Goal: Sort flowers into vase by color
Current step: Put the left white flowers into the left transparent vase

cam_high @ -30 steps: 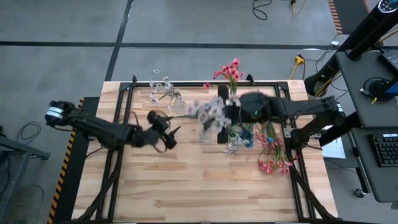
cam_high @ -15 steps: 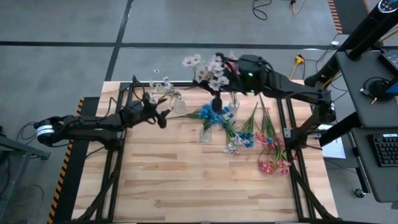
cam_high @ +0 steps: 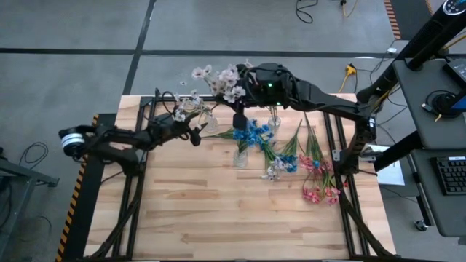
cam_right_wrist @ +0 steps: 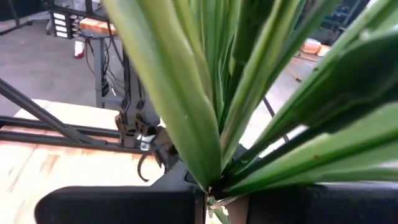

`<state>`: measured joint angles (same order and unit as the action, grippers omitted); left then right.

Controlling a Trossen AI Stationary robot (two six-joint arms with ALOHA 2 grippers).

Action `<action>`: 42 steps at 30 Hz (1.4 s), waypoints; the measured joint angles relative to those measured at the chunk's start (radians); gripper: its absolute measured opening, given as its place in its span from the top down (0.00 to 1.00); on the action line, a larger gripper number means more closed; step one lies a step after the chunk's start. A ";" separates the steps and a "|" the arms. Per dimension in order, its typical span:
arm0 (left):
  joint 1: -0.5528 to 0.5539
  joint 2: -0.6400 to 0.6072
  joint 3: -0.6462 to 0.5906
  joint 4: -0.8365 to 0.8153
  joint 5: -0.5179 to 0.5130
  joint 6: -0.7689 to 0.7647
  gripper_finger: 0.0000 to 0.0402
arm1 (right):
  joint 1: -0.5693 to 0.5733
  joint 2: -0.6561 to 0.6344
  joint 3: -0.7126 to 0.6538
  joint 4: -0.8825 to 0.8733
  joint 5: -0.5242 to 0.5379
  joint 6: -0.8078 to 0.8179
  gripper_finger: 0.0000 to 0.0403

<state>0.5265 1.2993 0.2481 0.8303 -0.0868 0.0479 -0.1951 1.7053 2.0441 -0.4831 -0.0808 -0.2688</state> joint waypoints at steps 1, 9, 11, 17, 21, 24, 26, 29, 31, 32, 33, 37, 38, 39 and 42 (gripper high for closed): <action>0.009 0.028 0.000 0.026 0.000 -0.002 0.35 | -0.004 0.009 0.008 0.001 0.000 0.000 0.94; 0.041 0.201 0.000 0.249 0.054 -0.022 0.35 | -0.050 0.043 0.013 -0.046 0.002 0.025 0.94; 0.042 0.234 0.006 0.276 0.053 -0.023 0.35 | -0.064 0.044 0.013 -0.057 0.002 0.027 0.94; 0.041 0.304 0.045 0.323 0.054 -0.014 0.35 | -0.094 0.085 0.012 -0.050 0.002 0.026 0.94; 0.042 0.338 0.062 0.370 0.053 -0.011 0.37 | -0.103 0.103 0.011 -0.050 0.002 0.015 0.94; 0.044 0.347 0.069 0.373 0.053 -0.010 0.41 | -0.106 0.111 0.011 -0.038 0.000 0.007 0.94; 0.045 0.352 0.070 0.373 0.048 -0.009 0.45 | -0.107 0.124 0.011 -0.021 -0.001 -0.001 0.94; 0.048 0.360 0.070 0.374 0.046 -0.009 0.53 | -0.109 0.141 0.011 -0.011 -0.005 -0.009 0.94; 0.048 0.366 0.070 0.373 0.045 -0.009 0.58 | -0.113 0.149 0.011 -0.009 -0.006 -0.016 0.94; 0.049 0.369 0.070 0.373 0.044 -0.009 0.60 | -0.113 0.155 0.011 -0.009 -0.006 -0.017 0.94; 0.049 0.370 0.070 0.373 0.044 -0.009 0.63 | -0.117 0.158 0.011 -0.006 -0.008 -0.019 0.94; 0.052 0.371 0.071 0.375 0.043 -0.009 0.72 | -0.130 0.176 0.011 -0.005 -0.068 -0.019 0.94; 0.052 0.371 0.071 0.376 0.043 -0.010 0.74 | -0.134 0.177 0.011 -0.006 -0.081 -0.014 0.94; 0.052 0.371 0.071 0.378 0.043 -0.011 0.76 | -0.136 0.179 0.010 -0.006 -0.084 -0.011 0.94; 0.052 0.371 0.071 0.378 0.043 -0.011 0.78 | -0.140 0.187 0.010 0.003 -0.085 -0.010 0.94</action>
<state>0.5781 1.6699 0.3195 1.2083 -0.0440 0.0364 -0.3347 1.8926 2.0541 -0.4805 -0.1658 -0.2790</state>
